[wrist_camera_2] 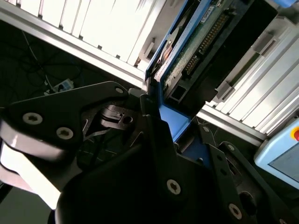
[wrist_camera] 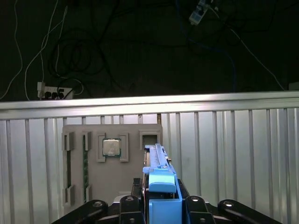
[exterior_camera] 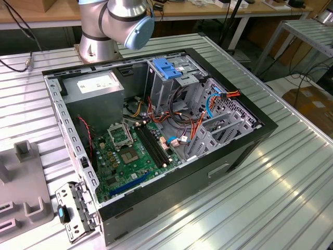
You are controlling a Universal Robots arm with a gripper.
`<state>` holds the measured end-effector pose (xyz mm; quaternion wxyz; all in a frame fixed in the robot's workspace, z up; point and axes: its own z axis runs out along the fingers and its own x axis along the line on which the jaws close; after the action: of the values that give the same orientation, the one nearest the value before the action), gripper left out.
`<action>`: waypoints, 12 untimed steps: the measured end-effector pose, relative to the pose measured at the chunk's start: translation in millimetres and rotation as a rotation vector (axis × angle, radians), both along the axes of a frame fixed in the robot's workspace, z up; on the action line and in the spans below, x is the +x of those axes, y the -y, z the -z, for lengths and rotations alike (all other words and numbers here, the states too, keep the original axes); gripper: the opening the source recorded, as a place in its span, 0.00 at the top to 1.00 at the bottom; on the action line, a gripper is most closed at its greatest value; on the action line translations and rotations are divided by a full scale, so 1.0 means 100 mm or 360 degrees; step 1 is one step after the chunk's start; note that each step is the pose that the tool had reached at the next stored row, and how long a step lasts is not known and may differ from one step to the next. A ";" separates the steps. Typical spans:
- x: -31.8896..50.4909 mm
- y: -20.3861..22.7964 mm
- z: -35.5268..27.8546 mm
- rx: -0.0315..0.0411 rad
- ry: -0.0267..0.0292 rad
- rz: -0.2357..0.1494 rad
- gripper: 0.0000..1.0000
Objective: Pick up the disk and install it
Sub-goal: 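Pick up the disk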
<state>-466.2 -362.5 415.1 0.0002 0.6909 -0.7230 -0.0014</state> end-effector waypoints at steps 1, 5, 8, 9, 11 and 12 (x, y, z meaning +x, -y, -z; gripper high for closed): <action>0.000 0.000 -0.029 0.0000 0.00001 0.0000 0.63; 0.000 0.000 -0.139 0.0000 -0.00001 0.0000 0.63; 0.000 0.000 -0.197 0.0000 0.00000 0.0000 0.63; 0.000 0.000 -0.211 0.0000 0.00000 0.0000 0.63; 0.000 0.000 -0.249 0.0000 0.00000 0.0000 0.63; 0.000 0.000 -0.263 0.0000 -0.00001 0.0000 0.63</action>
<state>-466.2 -362.5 441.4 0.0002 0.6909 -0.7230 -0.0014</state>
